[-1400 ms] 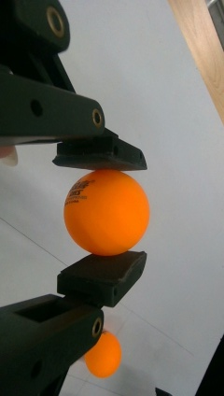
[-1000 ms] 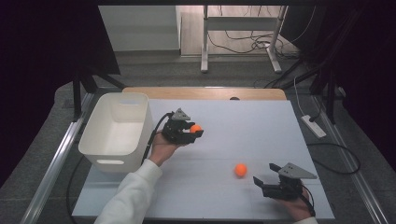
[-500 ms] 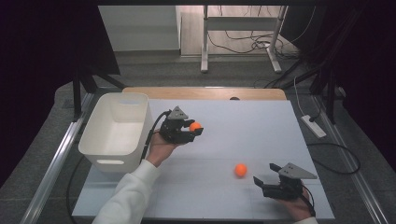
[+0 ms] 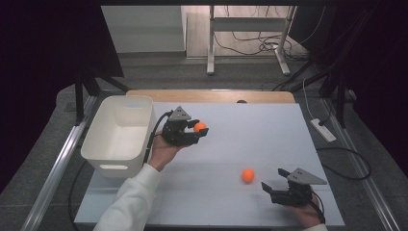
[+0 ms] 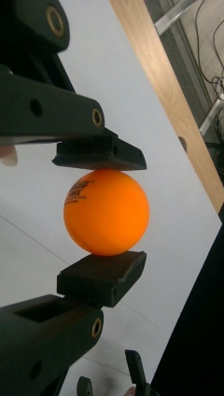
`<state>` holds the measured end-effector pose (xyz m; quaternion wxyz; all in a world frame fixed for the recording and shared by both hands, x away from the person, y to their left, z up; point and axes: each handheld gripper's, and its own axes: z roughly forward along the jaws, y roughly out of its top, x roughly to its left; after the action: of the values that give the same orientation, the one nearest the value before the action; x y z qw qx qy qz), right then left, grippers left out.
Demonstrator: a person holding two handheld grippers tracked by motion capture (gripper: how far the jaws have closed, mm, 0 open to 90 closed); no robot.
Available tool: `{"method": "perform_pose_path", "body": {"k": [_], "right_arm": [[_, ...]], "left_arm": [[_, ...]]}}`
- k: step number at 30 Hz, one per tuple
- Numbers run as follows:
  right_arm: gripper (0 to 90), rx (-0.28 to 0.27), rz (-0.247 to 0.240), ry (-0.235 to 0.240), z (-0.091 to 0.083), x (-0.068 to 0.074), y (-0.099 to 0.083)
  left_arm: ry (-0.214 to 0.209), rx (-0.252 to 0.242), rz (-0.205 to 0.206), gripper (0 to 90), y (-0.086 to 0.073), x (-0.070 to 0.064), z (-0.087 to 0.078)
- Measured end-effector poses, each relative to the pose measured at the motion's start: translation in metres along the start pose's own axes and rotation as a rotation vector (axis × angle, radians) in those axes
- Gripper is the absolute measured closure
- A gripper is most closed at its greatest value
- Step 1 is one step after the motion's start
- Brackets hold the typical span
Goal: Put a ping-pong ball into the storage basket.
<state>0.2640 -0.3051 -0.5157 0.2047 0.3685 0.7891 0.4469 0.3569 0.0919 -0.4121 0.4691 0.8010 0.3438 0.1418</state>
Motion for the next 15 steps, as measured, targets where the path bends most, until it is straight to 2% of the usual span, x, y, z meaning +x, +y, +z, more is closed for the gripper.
{"method": "perform_pose_path", "body": {"k": [15], "right_arm": [[15.5, 0.000, 0.000, 0.000, 0.000, 0.000, 0.000]], "left_arm": [[0.018, -0.029, 0.000, 50.5, 0.007, 0.002, -0.016]]}}
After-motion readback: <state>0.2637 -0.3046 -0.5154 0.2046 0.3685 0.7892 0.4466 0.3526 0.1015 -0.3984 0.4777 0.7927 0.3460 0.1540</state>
